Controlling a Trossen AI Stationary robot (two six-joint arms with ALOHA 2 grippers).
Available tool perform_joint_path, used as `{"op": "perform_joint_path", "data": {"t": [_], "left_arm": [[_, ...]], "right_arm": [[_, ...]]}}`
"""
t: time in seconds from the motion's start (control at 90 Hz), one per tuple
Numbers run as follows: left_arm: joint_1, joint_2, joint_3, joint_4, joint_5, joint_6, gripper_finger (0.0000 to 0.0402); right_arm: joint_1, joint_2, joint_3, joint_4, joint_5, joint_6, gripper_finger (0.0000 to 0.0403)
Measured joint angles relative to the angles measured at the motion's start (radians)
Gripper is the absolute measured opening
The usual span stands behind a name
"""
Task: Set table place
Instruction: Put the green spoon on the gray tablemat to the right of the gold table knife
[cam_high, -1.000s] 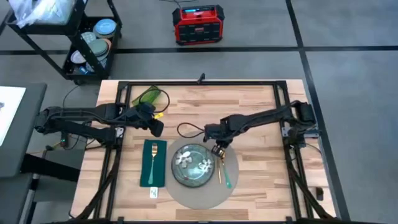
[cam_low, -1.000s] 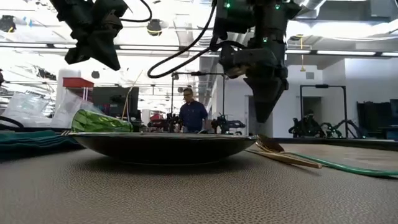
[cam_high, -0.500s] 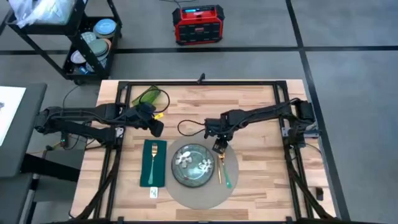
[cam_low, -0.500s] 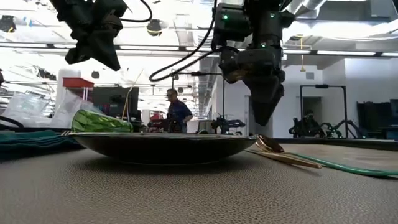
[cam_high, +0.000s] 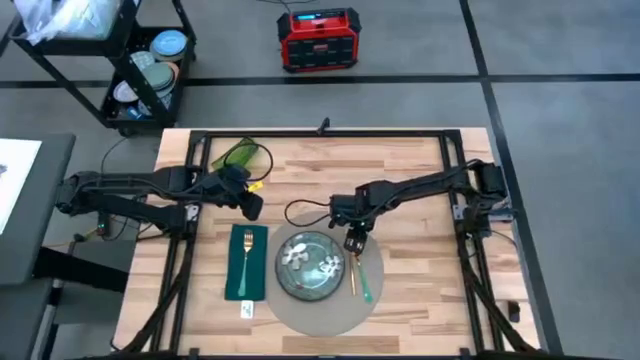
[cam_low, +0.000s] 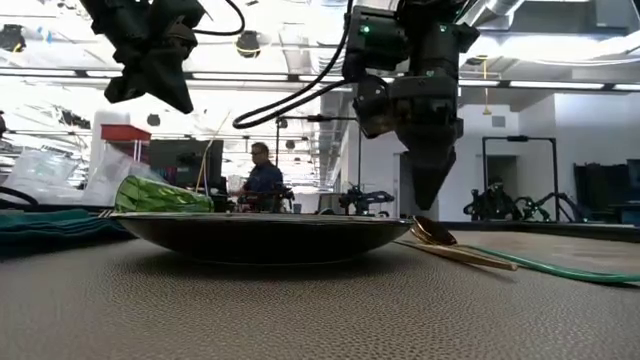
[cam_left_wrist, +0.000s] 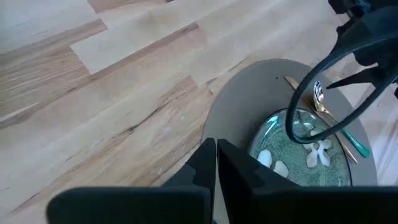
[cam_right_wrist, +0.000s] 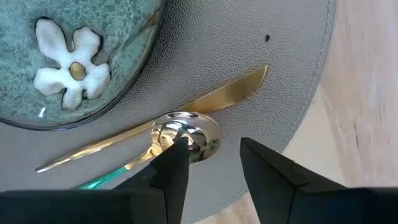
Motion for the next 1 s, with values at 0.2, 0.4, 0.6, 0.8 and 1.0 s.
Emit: {"op": "perform_joint_path", "data": {"t": [0.2, 0.4, 0.6, 0.8, 1.0], "left_arm": [[0.000, 0.000, 0.000, -0.002, 0.000, 0.000, 0.0000], [0.000, 0.000, 0.000, -0.006, 0.000, 0.000, 0.0000], [0.000, 0.000, 0.000, -0.010, 0.000, 0.000, 0.0000], [0.000, 0.000, 0.000, -0.012, 0.000, 0.001, 0.0000], [0.000, 0.000, 0.000, -0.012, -0.008, 0.001, 0.0000]], "right_arm": [[-0.001, 0.021, -0.001, 0.031, -0.006, -0.038, 0.0134], [-0.005, 0.035, -0.001, 0.037, -0.008, -0.051, 0.0126], [-0.004, 0.068, -0.001, 0.038, -0.042, -0.068, 0.0116], [-0.005, 0.069, 0.000, 0.023, -0.044, -0.086, 0.0109], [-0.014, 0.069, 0.000, 0.007, -0.044, -0.092, 0.0042]]}}
